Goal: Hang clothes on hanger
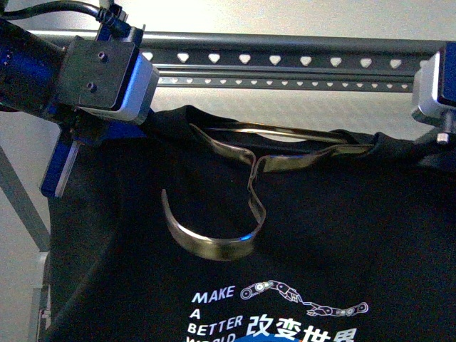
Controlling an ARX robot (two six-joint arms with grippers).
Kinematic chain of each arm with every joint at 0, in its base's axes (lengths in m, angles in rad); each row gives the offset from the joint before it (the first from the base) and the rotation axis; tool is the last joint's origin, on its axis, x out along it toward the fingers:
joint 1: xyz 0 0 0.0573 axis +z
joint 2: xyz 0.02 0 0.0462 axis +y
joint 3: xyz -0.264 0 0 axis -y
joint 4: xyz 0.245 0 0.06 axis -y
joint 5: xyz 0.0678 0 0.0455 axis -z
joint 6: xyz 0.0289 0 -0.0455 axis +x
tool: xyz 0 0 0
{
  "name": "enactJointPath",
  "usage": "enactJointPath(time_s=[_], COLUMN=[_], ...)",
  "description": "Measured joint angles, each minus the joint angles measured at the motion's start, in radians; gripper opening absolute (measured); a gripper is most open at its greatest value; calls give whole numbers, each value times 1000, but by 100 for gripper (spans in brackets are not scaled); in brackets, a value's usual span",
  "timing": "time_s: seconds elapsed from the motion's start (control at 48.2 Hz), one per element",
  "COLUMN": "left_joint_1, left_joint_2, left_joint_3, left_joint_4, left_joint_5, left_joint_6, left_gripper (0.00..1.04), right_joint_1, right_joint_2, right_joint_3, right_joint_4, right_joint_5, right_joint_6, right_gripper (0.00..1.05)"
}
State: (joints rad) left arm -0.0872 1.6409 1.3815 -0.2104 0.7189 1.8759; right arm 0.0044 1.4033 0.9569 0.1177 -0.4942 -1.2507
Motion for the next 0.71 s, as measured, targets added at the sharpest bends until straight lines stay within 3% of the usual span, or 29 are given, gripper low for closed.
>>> enactJointPath(time_s=[0.062,0.187,0.332,0.394,0.518,0.601,0.643,0.705], left_joint_1=[-2,-2,0,0,0,0,0,-1], left_joint_2=[0,-5,-5,-5,-6,-6,-6,-5], left_joint_3=[0,0,0,0,0,0,0,0], left_joint_4=[1,2,2,2,2,2,2,2], left_joint_5=[8,14,14,14,11,-2,-5,-10], left_joint_6=[0,0,0,0,-4,-8,-12,-13], left_gripper=[14,35,64,68,81,102,102,93], right_joint_1=[-13,-68,-180,-216,-276,-291,-286,-263], right_joint_2=[-9,-12,1,7,8,-16,-43,-89], right_joint_3=[-37,-119,-216,-238,-276,-291,-290,-276], right_joint_4=[0,3,80,122,214,283,264,172], right_joint_5=[-31,-68,-177,-208,-265,-269,-247,-221], right_joint_6=[7,48,155,200,338,506,580,692], right_gripper=[3,3,3,3,3,3,3,3])
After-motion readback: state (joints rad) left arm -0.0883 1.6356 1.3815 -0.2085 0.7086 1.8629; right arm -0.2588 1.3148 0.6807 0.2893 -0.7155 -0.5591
